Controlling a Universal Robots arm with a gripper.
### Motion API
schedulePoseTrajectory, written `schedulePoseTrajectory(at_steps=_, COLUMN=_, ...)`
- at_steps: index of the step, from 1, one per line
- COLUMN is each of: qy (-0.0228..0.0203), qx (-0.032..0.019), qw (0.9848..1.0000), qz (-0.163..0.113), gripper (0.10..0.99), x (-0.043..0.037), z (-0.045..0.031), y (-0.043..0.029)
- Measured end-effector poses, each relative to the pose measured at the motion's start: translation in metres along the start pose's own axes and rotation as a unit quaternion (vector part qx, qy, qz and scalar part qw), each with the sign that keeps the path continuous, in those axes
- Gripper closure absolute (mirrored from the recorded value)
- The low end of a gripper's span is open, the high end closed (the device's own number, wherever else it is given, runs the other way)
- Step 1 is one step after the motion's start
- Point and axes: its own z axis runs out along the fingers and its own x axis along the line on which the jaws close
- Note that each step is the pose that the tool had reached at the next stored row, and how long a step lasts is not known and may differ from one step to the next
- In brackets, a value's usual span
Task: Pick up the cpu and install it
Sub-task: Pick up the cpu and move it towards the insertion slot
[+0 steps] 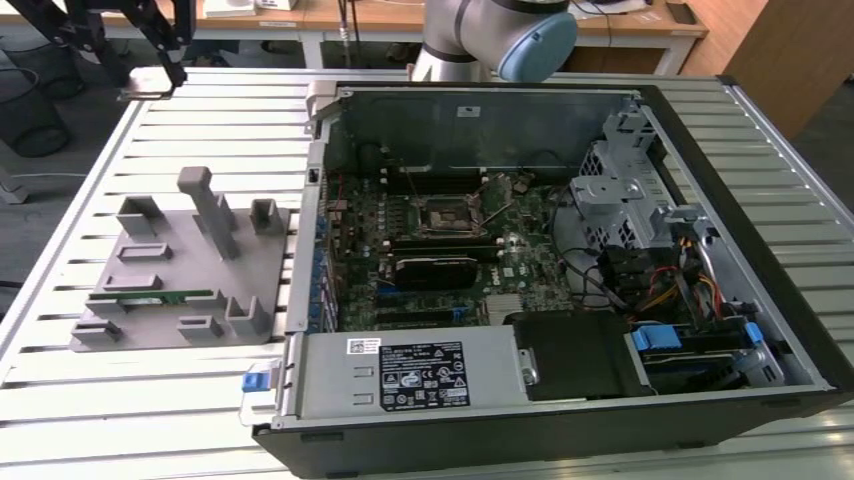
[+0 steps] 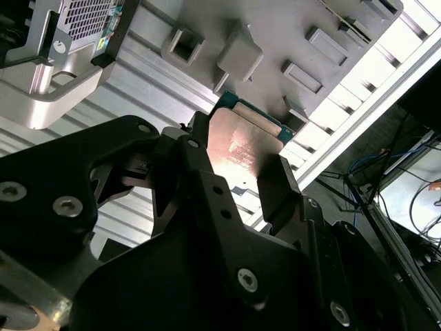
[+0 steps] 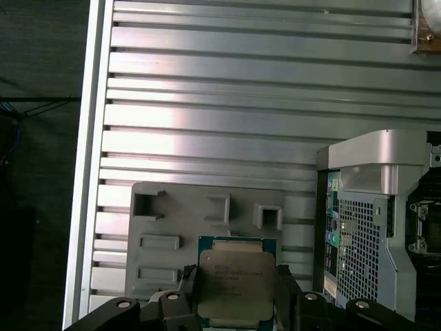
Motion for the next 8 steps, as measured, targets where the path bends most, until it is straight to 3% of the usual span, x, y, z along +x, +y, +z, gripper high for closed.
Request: schedulePoseTrajectory(at_steps=8, qy=0.0, qx=0.0, qw=1.0, qz=0.0, gripper=0.557, x=-0.0047, z=0.0, y=0.0007)
